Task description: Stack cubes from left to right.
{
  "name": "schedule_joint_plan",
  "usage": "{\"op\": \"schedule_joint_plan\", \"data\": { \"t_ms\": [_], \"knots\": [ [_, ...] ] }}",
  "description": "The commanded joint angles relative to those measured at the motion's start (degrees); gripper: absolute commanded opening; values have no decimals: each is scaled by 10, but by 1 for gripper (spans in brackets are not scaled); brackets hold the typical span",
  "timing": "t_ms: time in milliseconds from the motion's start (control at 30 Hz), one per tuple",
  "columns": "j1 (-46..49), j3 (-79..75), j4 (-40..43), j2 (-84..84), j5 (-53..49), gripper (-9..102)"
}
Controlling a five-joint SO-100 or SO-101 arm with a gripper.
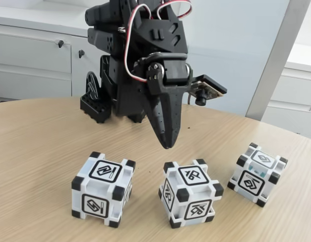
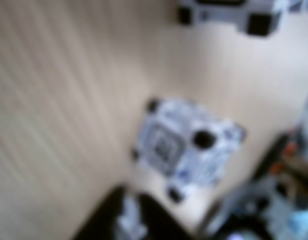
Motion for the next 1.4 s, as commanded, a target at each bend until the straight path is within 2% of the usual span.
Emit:
{"op": "schedule_joint_plan", "data": {
  "t_ms": [0, 200, 300, 600, 733, 967, 1200, 1367],
  "knots": [
    [-2, -8, -8, 3, 3, 0],
    [-3, -7, -8, 4, -13, 0],
    [-3, -18, -8, 4, 11, 0],
    [-4, -260, 4, -36, 107, 0],
    [-5, -376, 4, -160, 136, 0],
    [-5, -591, 20, -496, 156, 2],
    [-111, -741, 165, -729, 154, 22],
    [-171, -776, 191, -809, 201, 29]
  ]
}}
